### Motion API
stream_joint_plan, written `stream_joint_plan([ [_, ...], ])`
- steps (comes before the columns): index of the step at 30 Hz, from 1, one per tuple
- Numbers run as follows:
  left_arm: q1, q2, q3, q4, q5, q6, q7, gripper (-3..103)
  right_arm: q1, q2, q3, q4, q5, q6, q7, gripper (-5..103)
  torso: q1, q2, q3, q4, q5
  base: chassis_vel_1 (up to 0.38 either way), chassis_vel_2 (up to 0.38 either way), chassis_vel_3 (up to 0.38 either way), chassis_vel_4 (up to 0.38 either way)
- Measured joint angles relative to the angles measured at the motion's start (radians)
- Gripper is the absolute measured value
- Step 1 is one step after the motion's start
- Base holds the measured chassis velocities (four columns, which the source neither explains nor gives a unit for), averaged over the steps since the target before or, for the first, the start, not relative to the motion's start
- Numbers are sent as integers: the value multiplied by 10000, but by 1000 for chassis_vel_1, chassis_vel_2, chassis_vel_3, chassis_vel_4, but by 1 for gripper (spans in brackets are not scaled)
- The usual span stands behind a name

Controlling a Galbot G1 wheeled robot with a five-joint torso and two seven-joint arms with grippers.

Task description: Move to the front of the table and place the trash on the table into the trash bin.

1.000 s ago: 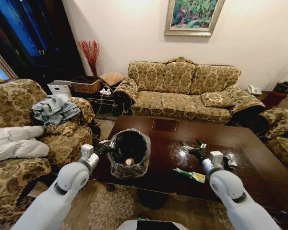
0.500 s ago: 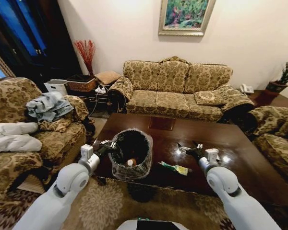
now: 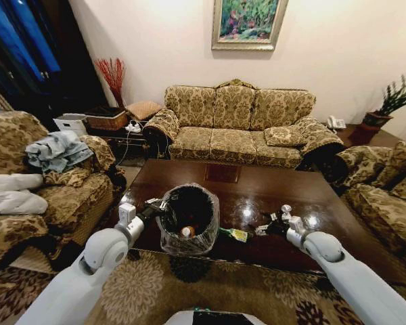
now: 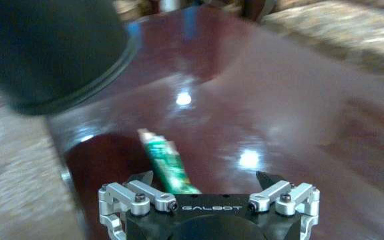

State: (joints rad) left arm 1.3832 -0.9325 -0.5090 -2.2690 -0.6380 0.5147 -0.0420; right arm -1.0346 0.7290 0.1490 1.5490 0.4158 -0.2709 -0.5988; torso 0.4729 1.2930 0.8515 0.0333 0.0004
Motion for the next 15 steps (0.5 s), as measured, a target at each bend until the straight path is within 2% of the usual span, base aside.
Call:
stream_joint_plan([
  [2,32,-100,-75,-65,11,3,-68,4,522,44,-744,-296,2,9,-128,100,-1,0,-1,1,-8,43,62,24,13],
  [4,30,-174,-166,-85,-8,84,-205,4,1320,332,-1846,-951,23,83,-192,100,-4,1,-2,-8,3,0,0,0,0],
  [8,32,-5,-273,133,-111,162,-305,4,2046,712,-2595,-1681,-113,80,-410,100,-4,1,-2,-12,0,0,0,0,0],
  [15,-12,110,-383,384,-120,177,-348,4,2376,801,-3022,-1936,-119,-18,-1008,100,-3,1,-2,-7,-12,0,0,0,0],
])
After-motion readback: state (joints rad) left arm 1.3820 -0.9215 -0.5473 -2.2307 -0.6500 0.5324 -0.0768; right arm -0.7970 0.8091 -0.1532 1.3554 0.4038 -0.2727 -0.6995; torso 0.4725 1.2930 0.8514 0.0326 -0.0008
